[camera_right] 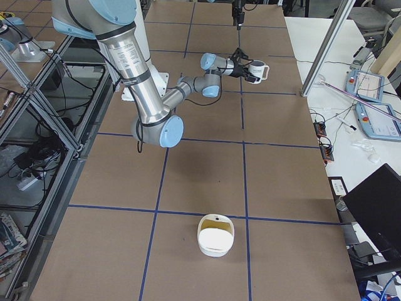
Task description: Left arm hands cup to right arm to dump lemon
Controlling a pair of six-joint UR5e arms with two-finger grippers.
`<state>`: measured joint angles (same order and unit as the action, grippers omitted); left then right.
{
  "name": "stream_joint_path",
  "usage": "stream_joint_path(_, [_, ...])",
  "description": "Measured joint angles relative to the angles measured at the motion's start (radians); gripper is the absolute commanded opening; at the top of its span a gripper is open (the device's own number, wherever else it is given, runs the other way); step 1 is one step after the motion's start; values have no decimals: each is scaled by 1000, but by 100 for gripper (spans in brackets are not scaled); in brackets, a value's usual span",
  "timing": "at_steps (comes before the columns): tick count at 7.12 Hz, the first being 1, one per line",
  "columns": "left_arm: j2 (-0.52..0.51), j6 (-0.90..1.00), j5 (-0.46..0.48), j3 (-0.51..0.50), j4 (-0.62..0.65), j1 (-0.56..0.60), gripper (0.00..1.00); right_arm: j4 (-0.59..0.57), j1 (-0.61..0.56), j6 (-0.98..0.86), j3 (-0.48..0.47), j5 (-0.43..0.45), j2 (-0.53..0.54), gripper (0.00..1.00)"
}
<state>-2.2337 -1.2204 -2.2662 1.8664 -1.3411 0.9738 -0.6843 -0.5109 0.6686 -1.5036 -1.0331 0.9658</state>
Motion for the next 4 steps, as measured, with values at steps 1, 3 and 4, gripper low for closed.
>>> stream_joint_path(1, [-32,-42,0,-14,-1,-10,74,-23,53,-4,23,69,-35,7])
stream_joint_path(3, [-92,-109,1,-45,-4,-35,69,-31,122,-11,83,157,-93,9])
stream_joint_path(4, [-111,-133,2,-55,-7,-47,64,-32,150,-12,98,180,-115,12])
